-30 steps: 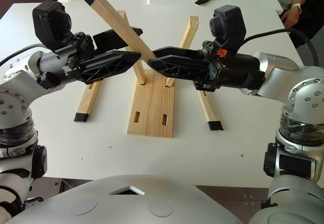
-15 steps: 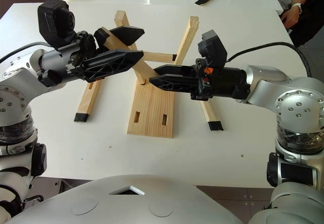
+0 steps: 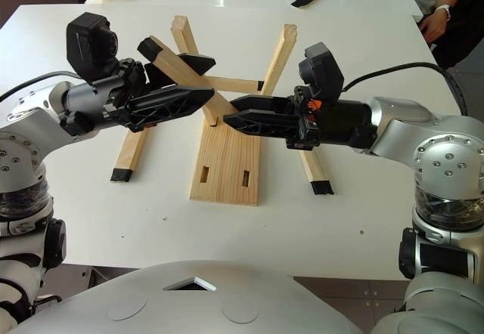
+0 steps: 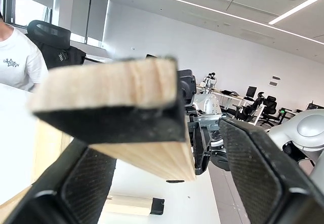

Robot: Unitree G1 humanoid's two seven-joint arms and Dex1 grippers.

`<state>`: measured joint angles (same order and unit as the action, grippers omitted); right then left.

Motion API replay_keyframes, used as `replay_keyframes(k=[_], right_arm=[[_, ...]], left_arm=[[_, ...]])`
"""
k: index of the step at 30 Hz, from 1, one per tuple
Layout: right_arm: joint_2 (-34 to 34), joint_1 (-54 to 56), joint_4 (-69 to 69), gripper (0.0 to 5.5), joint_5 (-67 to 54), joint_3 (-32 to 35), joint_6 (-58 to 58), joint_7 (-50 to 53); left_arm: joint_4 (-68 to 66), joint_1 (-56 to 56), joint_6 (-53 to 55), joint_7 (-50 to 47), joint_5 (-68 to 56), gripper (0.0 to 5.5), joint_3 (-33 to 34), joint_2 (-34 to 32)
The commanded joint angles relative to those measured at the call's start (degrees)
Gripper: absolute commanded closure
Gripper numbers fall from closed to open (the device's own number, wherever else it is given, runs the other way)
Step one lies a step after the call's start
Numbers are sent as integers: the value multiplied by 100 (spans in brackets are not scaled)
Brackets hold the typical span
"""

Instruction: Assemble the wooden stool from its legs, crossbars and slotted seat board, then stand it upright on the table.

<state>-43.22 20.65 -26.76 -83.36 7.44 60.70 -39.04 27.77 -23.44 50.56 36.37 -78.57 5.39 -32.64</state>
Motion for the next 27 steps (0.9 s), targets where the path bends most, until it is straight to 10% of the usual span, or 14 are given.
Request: replay_keyframes(k=[1, 12, 27], right_arm=[[-71, 106, -30, 418, -37, 84, -40, -46], [-51, 131, -42, 418, 70, -20, -24, -115], [-168, 95, 11, 418, 260, 0, -8, -262]], left_arm=[[-3, 72, 26, 102, 114, 243, -18, -80], [48, 131, 44, 208, 100, 405, -61, -56], [49, 274, -12, 459, 417, 416, -100, -161]])
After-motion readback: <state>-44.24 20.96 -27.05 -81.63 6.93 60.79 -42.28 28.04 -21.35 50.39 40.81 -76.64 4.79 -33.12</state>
